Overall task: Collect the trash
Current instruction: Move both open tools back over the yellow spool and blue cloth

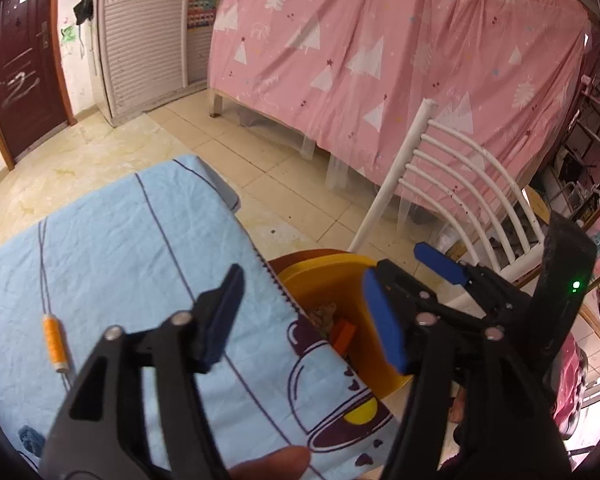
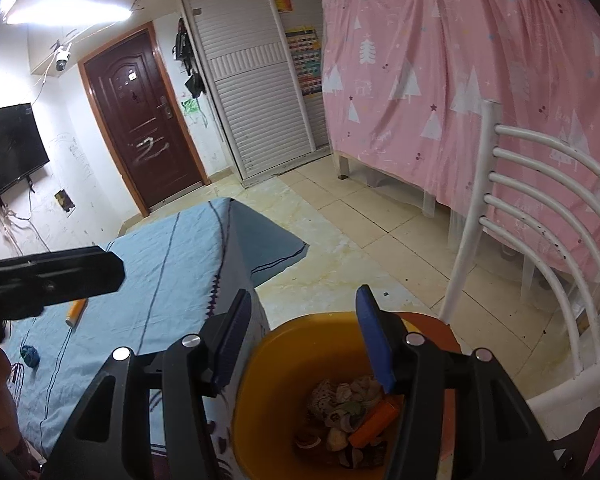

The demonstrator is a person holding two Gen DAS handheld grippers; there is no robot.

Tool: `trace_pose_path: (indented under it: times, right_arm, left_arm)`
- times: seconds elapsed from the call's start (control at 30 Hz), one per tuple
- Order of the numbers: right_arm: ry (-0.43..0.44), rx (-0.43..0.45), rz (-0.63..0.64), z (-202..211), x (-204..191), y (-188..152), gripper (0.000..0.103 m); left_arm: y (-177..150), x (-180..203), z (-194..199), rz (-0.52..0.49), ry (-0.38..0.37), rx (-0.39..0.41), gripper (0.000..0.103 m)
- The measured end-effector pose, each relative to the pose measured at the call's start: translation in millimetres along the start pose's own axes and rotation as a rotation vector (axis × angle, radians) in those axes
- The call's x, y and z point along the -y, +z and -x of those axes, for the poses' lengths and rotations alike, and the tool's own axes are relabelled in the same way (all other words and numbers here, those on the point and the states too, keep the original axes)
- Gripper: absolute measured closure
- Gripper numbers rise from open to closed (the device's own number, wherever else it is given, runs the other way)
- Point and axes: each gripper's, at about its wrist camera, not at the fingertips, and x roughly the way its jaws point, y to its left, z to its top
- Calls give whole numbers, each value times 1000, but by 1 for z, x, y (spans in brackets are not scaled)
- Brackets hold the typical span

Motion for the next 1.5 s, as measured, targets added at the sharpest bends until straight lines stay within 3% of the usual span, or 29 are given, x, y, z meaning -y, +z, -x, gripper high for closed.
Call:
trace_pose_path:
  times: [0.3, 0.57, 1.0, 1.5]
  right_arm:
    - [56, -12, 77, -10, -41, 7, 55]
    - [133, -29, 161, -23, -95, 10, 55]
    - [232, -92, 287, -53, -185, 9, 55]
    - [301, -171, 418, -84, -276, -5, 55]
  left_arm:
    - [-9, -38, 34, 72, -5, 43, 28]
    - [-24, -74, 61, 126, 26, 67, 24]
    - [-47, -143, 102, 232, 120, 122, 22]
    - [-82, -218, 123, 340, 207, 115, 22]
